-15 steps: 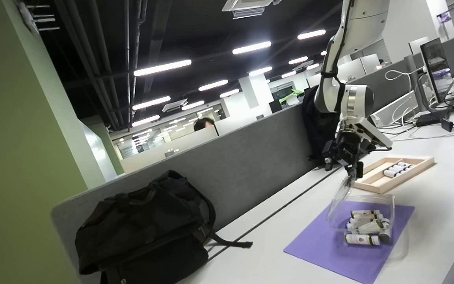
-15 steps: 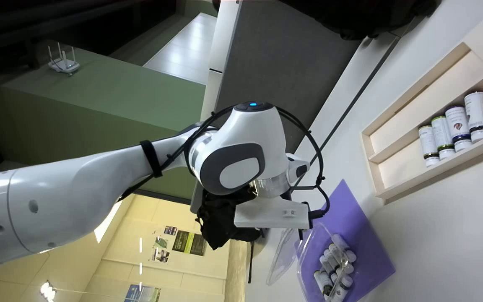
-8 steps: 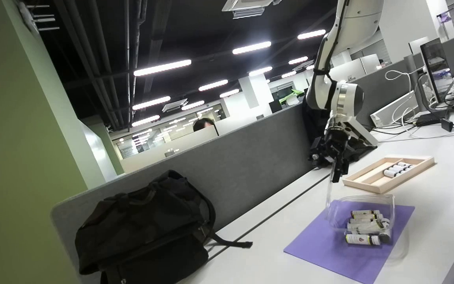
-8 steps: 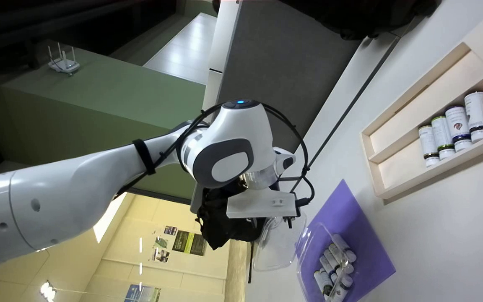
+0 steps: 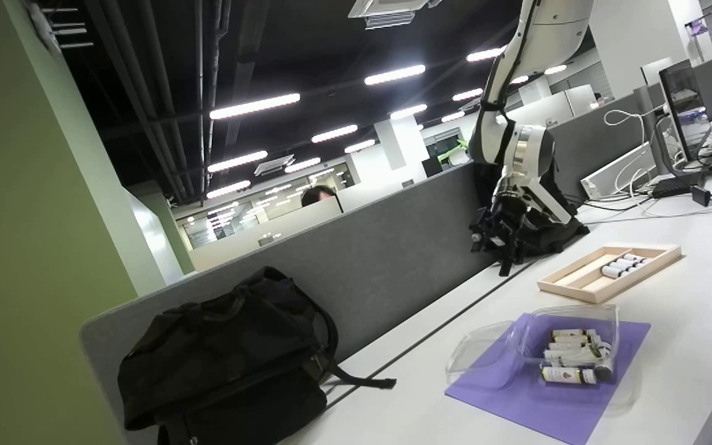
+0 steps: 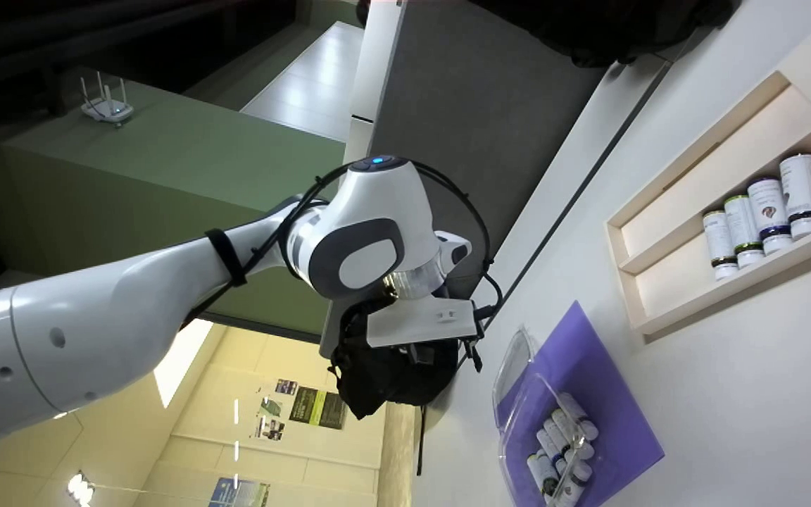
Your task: Open the lid of the clear bowl
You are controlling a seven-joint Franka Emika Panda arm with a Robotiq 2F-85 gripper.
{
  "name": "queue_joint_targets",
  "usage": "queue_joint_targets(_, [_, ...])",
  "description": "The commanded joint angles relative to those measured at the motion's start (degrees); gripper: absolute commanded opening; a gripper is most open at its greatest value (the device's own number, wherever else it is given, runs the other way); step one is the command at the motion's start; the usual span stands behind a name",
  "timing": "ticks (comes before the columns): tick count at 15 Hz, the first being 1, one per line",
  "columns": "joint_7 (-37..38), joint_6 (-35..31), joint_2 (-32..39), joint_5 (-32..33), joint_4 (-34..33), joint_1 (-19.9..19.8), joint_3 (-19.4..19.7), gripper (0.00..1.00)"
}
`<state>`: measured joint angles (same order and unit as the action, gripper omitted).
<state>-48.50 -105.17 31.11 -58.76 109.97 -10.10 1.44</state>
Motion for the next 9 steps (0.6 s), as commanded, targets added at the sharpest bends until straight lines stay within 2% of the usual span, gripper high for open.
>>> queue_joint_targets(1, [4.09,-4.76,-1.85,0.39,-0.17,2.23,0.92,1.00])
queue_joint_targets(5, [8.83,-19.08,-8.37,4.49,5.57,6.25,1.63,1.00])
queue_joint_targets(9, [17.17,-31.21,-16.79,14.72,13.40,9.66,1.18,1.00])
